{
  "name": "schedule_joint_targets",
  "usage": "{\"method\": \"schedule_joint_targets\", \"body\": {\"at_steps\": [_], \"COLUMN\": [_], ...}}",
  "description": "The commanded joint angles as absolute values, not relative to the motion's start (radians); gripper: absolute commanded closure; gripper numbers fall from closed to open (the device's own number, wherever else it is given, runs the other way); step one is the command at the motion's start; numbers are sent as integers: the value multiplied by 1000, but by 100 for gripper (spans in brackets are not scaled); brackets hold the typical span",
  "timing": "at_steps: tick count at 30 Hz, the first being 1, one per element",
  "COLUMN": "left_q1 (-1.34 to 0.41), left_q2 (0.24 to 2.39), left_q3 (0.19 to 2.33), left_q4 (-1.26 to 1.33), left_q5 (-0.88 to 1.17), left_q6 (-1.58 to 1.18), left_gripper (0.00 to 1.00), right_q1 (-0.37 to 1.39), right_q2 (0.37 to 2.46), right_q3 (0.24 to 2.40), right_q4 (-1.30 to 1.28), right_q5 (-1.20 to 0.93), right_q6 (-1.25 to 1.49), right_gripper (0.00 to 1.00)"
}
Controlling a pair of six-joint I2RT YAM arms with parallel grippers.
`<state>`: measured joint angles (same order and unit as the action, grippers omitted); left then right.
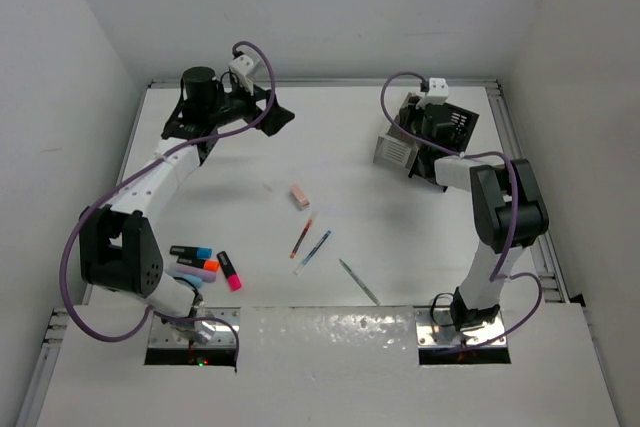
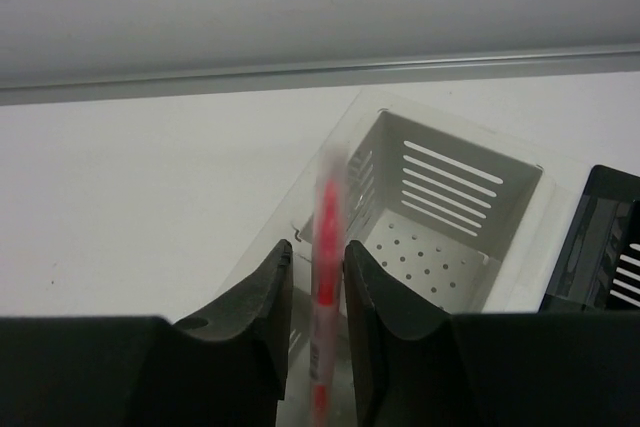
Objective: Sort the stationery into containers
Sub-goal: Place the pen in the storage box, then pick up the pen cap from the center of the board.
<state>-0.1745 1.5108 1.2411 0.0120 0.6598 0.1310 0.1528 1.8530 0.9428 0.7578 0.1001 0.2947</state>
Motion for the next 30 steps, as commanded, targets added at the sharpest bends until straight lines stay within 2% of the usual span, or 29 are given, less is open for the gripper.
{"method": "schedule_joint_targets", "body": {"at_steps": [1, 9, 12, 16, 27, 28, 30], "left_q1": [-163, -164, -161, -163, -163, -161, -160], "left_q2": [1517, 1517, 1513, 1506, 1470, 1468, 1456], "left_q3": [1259, 1264, 1261, 1253, 1212, 1203, 1193], "left_q4": [58, 67, 66, 74, 106, 109, 106], "left_q5": [658, 652, 652, 649, 652, 641, 623], "left_q6": [150, 161, 167, 169, 169, 164, 146], "left_gripper": [0, 0, 0, 0, 0, 0, 0], "right_q1": [153, 155, 155, 155, 164, 181, 208], "right_q2": [1829, 1821, 1799, 1755, 1545, 1531, 1507], "right_q3": [925, 930, 922, 926, 1035, 1061, 1089], "right_q4": [796, 762, 764, 732, 507, 426, 314], "right_q5": [103, 106, 103, 58, -23, -29, -23], "right_q6": [302, 318, 318, 311, 258, 247, 213], "right_gripper": [73, 72, 67, 52, 41, 41, 67]}}
